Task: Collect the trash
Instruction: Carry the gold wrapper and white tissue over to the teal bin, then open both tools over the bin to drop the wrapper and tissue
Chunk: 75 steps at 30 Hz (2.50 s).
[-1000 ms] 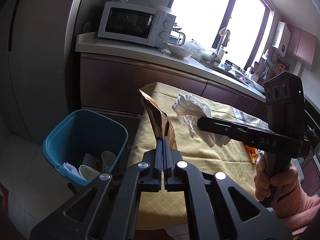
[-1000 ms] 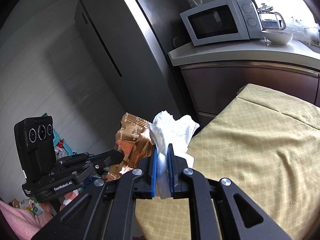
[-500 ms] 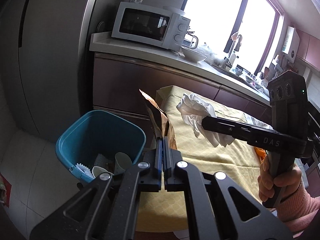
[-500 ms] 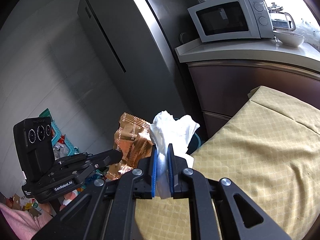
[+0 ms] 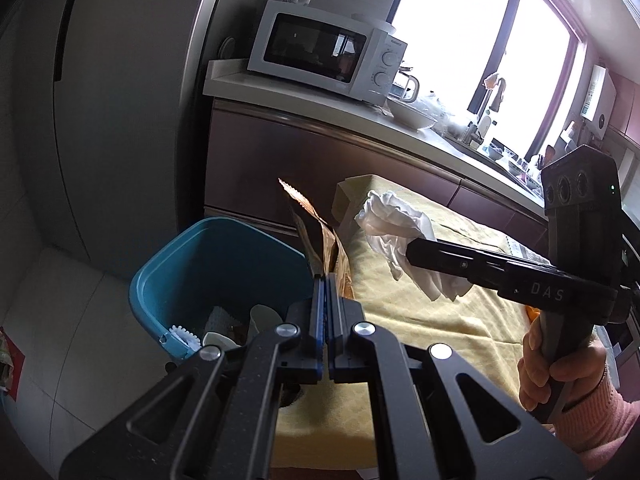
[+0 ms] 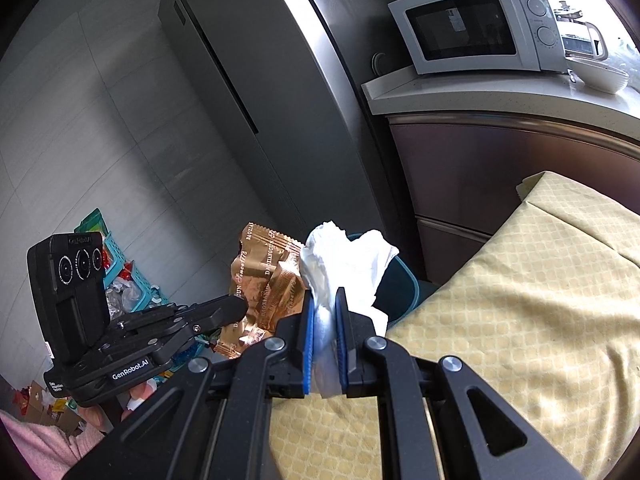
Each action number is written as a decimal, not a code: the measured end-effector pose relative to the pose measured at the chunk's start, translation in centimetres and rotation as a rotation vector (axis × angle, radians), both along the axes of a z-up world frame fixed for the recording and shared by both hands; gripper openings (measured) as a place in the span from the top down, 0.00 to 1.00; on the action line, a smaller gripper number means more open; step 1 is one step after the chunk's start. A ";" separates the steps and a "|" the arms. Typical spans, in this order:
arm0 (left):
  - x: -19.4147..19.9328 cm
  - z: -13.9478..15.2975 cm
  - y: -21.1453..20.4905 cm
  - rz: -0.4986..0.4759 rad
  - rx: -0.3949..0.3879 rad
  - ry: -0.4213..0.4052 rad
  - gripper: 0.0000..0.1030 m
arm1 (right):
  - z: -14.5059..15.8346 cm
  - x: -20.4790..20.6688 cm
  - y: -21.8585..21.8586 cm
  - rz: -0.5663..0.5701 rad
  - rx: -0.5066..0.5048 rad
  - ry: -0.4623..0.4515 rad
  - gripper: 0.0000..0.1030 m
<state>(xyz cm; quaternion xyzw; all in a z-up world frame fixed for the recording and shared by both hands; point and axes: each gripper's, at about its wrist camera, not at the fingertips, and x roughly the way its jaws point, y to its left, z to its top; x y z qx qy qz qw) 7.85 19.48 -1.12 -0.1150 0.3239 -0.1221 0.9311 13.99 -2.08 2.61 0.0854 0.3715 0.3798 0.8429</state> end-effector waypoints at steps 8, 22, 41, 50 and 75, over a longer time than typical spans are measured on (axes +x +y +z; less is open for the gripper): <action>0.5 -0.4 0.6 0.019 -0.001 0.015 0.99 | -0.2 0.2 1.3 0.015 -0.012 0.011 0.91; 1.5 -1.6 2.0 0.087 0.019 0.040 0.99 | -1.1 1.5 3.8 0.049 -0.039 0.041 0.91; 3.7 -3.4 2.6 0.132 0.043 0.074 0.99 | -3.6 3.8 7.5 0.072 -0.095 0.091 0.91; 4.9 -4.8 3.0 0.155 0.048 0.106 0.99 | -4.9 4.8 8.7 0.062 -0.124 0.134 0.91; 8.6 -9.6 3.4 0.187 0.045 0.206 0.75 | -7.0 6.4 10.1 0.004 -0.174 0.209 0.75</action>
